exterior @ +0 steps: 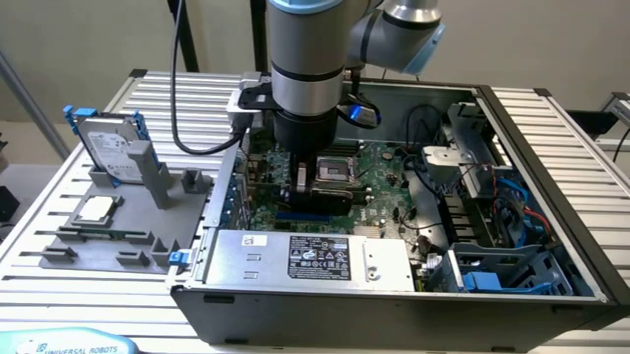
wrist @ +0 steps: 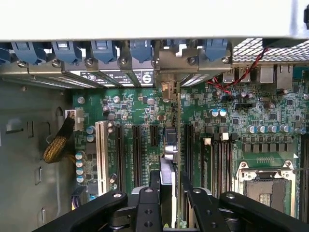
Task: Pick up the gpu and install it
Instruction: 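Insert the gpu into the slot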
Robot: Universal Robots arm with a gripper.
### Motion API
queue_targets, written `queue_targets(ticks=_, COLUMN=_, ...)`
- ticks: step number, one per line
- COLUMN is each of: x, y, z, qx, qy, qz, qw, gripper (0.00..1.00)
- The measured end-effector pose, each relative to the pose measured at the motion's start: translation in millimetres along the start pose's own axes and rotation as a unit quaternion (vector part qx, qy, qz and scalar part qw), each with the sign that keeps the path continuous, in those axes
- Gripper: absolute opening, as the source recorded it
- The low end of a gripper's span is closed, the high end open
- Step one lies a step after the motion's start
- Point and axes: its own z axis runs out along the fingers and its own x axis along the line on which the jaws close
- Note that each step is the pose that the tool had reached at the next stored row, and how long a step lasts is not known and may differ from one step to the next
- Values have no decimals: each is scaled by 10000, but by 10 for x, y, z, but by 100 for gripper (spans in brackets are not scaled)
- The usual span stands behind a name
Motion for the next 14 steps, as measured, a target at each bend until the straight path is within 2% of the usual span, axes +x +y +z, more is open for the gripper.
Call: queue_targets(ticks=14, x=-13, y=23, z=67, qx=0, qy=-1, qz=-2, qw=10000, gripper=27)
